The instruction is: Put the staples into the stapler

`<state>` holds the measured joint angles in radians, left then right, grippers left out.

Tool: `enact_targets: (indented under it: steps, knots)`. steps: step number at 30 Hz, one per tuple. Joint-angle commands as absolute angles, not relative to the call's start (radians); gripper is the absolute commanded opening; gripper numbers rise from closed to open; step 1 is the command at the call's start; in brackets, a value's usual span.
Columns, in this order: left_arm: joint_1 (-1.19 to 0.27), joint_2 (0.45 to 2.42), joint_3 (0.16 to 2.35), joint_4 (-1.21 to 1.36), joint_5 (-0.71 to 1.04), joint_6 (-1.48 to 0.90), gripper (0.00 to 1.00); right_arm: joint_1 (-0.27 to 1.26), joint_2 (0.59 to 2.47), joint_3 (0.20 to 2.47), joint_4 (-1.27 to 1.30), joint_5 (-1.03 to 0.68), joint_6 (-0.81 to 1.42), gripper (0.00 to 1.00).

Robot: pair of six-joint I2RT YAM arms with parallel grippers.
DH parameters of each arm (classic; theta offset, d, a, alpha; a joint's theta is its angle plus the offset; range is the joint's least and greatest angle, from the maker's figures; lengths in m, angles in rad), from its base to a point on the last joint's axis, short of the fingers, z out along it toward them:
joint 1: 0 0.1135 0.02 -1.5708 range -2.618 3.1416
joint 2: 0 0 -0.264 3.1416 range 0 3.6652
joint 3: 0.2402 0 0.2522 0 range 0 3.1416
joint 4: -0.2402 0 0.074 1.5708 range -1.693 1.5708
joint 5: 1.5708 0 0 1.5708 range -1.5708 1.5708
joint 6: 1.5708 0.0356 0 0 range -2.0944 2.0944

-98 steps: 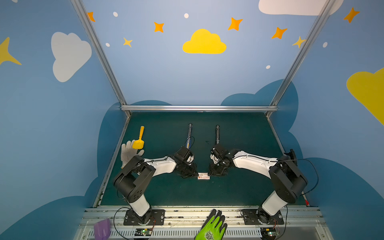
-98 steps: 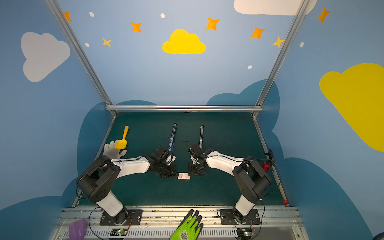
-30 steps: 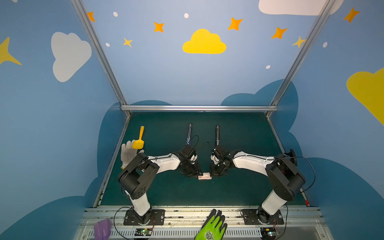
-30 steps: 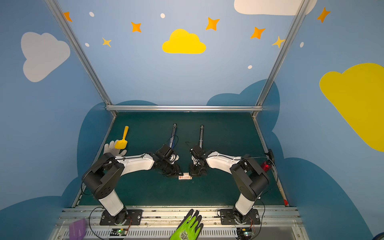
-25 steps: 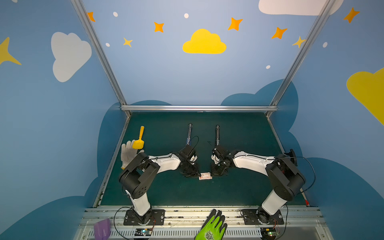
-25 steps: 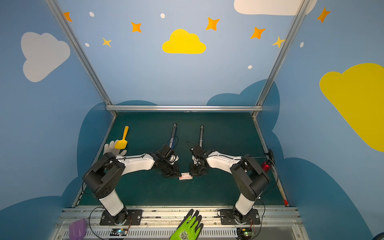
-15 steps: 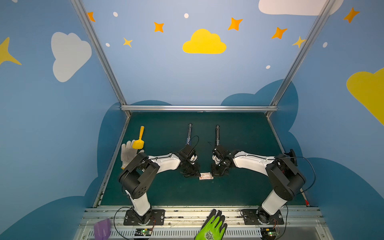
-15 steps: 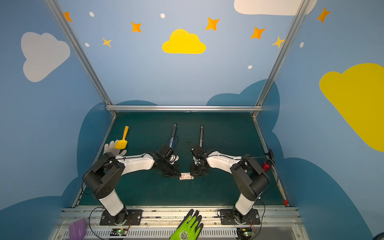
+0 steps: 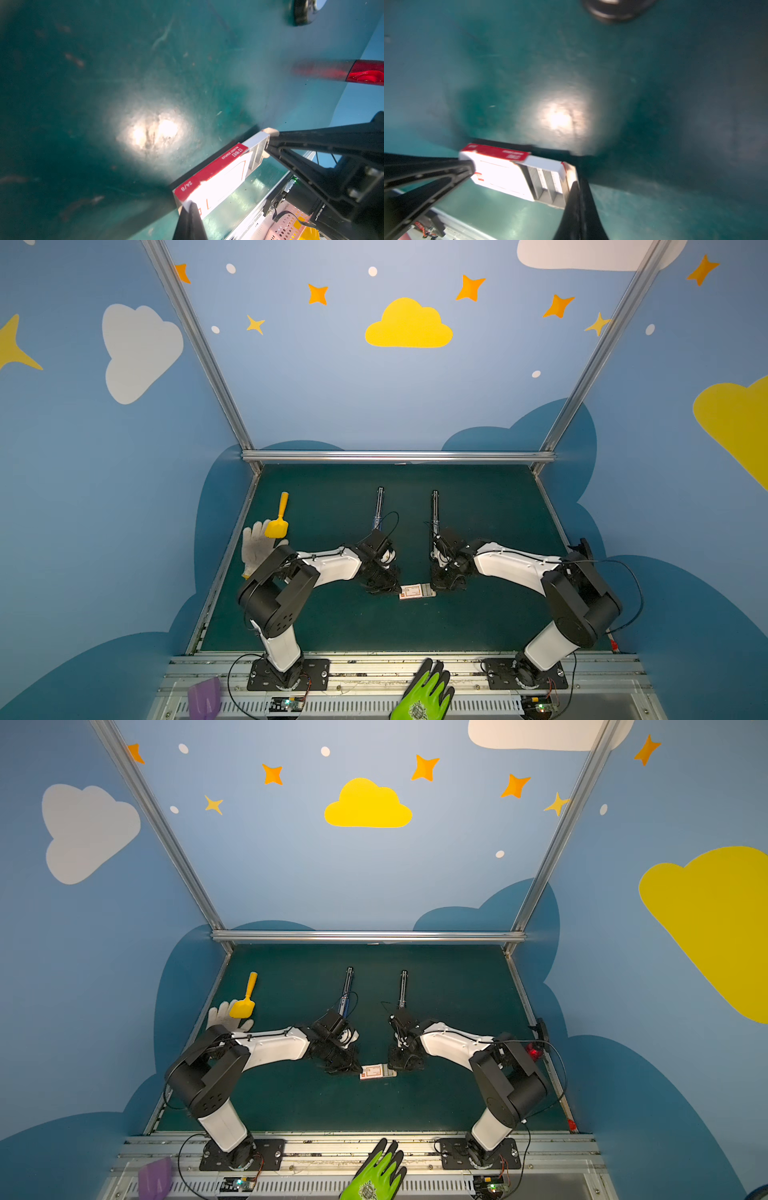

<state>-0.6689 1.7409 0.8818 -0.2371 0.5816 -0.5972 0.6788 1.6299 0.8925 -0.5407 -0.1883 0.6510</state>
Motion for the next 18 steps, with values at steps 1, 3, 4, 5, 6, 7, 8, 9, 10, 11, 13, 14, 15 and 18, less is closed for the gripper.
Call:
enact_targets:
  steps: [1, 3, 4, 5, 6, 7, 8, 9, 10, 11, 13, 14, 15, 18]
  knots:
    - [-0.667, 1.722, 0.878, -0.281, 0.546, -0.571, 0.04, 0.655, 1.586, 0.875, -0.591, -0.15, 0.646, 0.0]
    - [-0.665, 1.718, 0.879, -0.285, 0.545, -0.569, 0.04, 0.644, 1.575, 0.874, -0.606, -0.141, 0.64, 0.0]
    - [-0.664, 1.718, 0.88, -0.287, 0.546, -0.567, 0.04, 0.637, 1.571, 0.872, -0.611, -0.138, 0.638, 0.0]
    - [-0.665, 1.718, 0.88, -0.288, 0.544, -0.567, 0.04, 0.63, 1.567, 0.869, -0.613, -0.14, 0.633, 0.0]
    - [-0.663, 1.717, 0.882, -0.289, 0.545, -0.565, 0.04, 0.623, 1.562, 0.866, -0.615, -0.14, 0.63, 0.0]
    - [-0.663, 1.718, 0.883, -0.291, 0.545, -0.564, 0.04, 0.618, 1.559, 0.865, -0.619, -0.138, 0.627, 0.0]
    - [-0.662, 1.719, 0.885, -0.293, 0.544, -0.563, 0.04, 0.615, 1.557, 0.867, -0.622, -0.137, 0.623, 0.0]
    - [-0.663, 1.72, 0.888, -0.293, 0.546, -0.561, 0.04, 0.611, 1.555, 0.868, -0.624, -0.137, 0.616, 0.0]
    - [-0.663, 1.721, 0.889, -0.293, 0.549, -0.56, 0.04, 0.608, 1.555, 0.87, -0.623, -0.143, 0.61, 0.0]
    - [-0.663, 1.725, 0.891, -0.294, 0.552, -0.558, 0.04, 0.607, 1.559, 0.875, -0.624, -0.152, 0.603, 0.0]
    - [-0.663, 1.727, 0.901, -0.305, 0.552, -0.556, 0.19, 0.607, 1.571, 0.89, -0.632, -0.163, 0.595, 0.15]
    - [-0.663, 1.727, 0.903, -0.309, 0.552, -0.555, 0.25, 0.607, 1.572, 0.894, -0.636, -0.161, 0.596, 0.23]
    - [-0.664, 1.724, 0.905, -0.311, 0.552, -0.554, 0.32, 0.606, 1.569, 0.896, -0.64, -0.155, 0.597, 0.3]
    - [-0.662, 1.708, 0.904, -0.316, 0.55, -0.556, 0.42, 0.602, 1.548, 0.899, -0.653, -0.141, 0.593, 0.34]
